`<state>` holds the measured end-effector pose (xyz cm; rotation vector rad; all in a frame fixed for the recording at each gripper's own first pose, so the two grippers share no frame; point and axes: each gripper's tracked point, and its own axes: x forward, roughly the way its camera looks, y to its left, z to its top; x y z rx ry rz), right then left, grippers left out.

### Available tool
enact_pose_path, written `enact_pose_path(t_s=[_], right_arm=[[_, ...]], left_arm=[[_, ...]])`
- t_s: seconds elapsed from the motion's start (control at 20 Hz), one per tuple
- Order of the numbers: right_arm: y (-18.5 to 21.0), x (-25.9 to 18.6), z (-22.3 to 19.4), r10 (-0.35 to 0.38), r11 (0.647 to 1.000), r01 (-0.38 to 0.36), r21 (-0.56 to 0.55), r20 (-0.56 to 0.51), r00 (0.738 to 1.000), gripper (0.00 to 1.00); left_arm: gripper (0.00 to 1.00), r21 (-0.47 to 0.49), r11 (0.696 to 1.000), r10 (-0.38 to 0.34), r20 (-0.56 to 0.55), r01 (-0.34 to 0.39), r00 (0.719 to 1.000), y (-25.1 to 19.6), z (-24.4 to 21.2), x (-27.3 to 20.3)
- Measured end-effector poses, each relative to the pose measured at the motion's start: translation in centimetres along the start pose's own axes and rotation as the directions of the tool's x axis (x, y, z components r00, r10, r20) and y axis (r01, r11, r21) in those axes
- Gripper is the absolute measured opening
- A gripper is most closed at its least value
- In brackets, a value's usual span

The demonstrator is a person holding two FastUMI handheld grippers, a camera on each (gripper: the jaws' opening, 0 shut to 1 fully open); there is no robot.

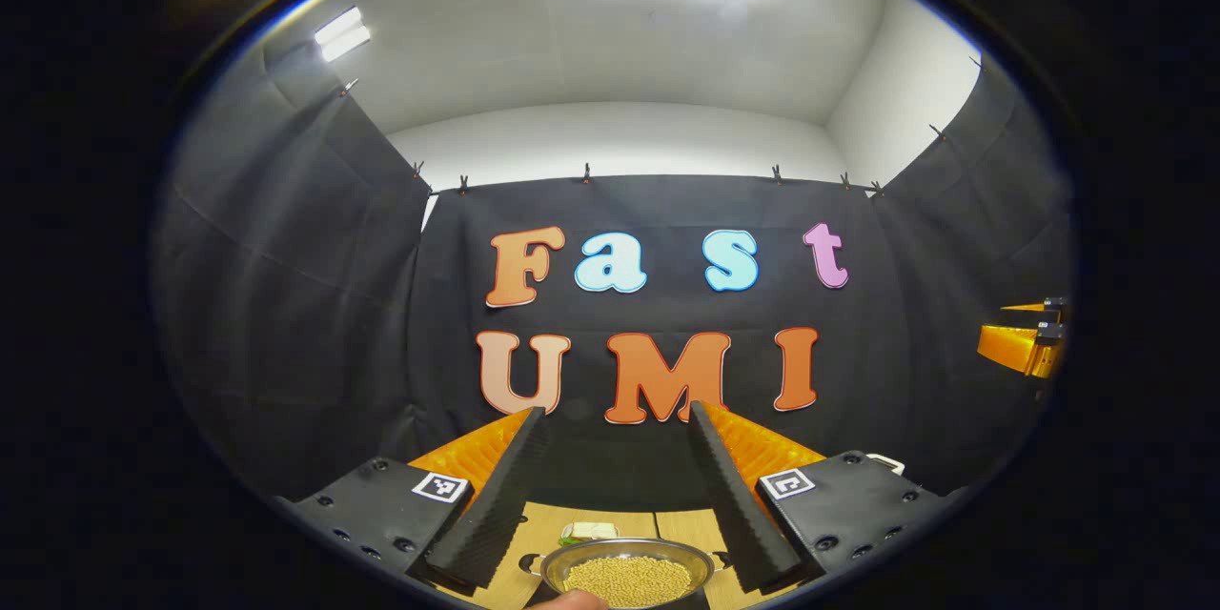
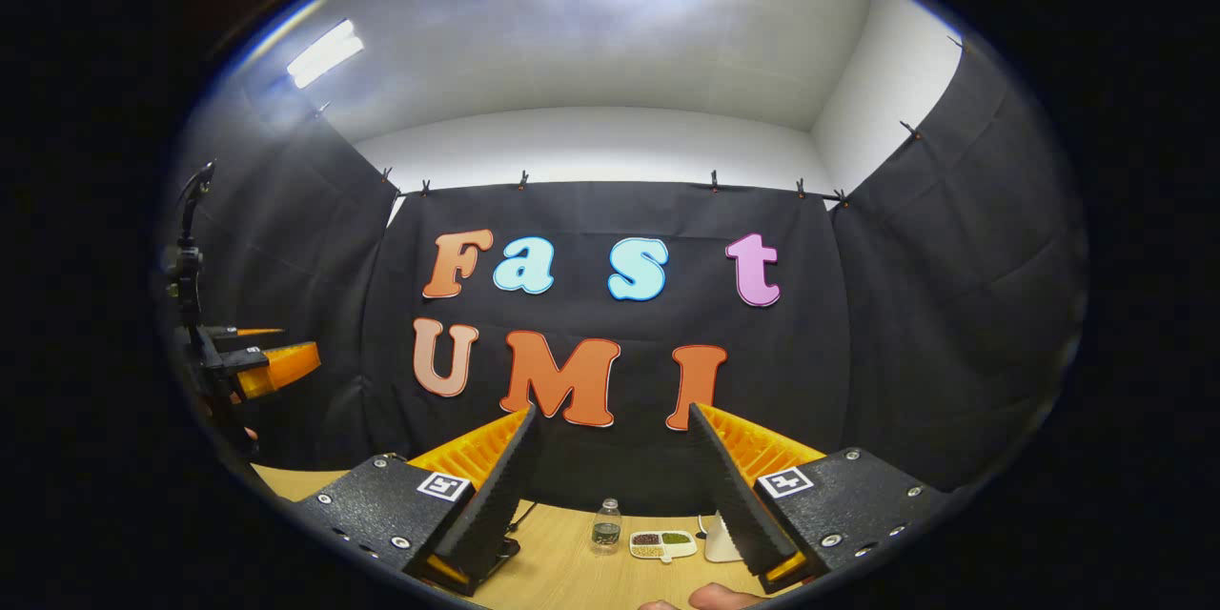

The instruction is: First push the handle of the pot to place it horizontally, then grasp the pot with both hands and set it on the induction cooktop.

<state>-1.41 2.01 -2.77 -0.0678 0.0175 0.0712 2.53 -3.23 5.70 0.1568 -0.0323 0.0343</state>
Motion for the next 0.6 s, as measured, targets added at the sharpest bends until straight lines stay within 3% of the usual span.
enact_pose_path(t_s=[0.35,0.45,0.6], right_arm=[[-0.4,0.6,-0.9,-0.02,1.0,0.02,-0.024,-0.009,1.0,0.94],[-0.8,0.8,-1.5,-0.03,0.999,0.03,-0.021,-0.02,0.999,0.94],[-1.0,1.3,-2.2,-0.04,0.999,0.039,-0.02,-0.034,0.999,0.94]], left_arm=[[0.98,-0.014,0.999,-0.048,-0.007,0.047,0.999,-2.5,-1.2,0.7],[0.93,-0.01,0.998,-0.058,0.01,0.058,0.998,-2.8,-1.1,1.0],[0.98,-0.004,0.999,-0.053,0.015,0.053,0.998,-2.3,-1.2,0.7]])
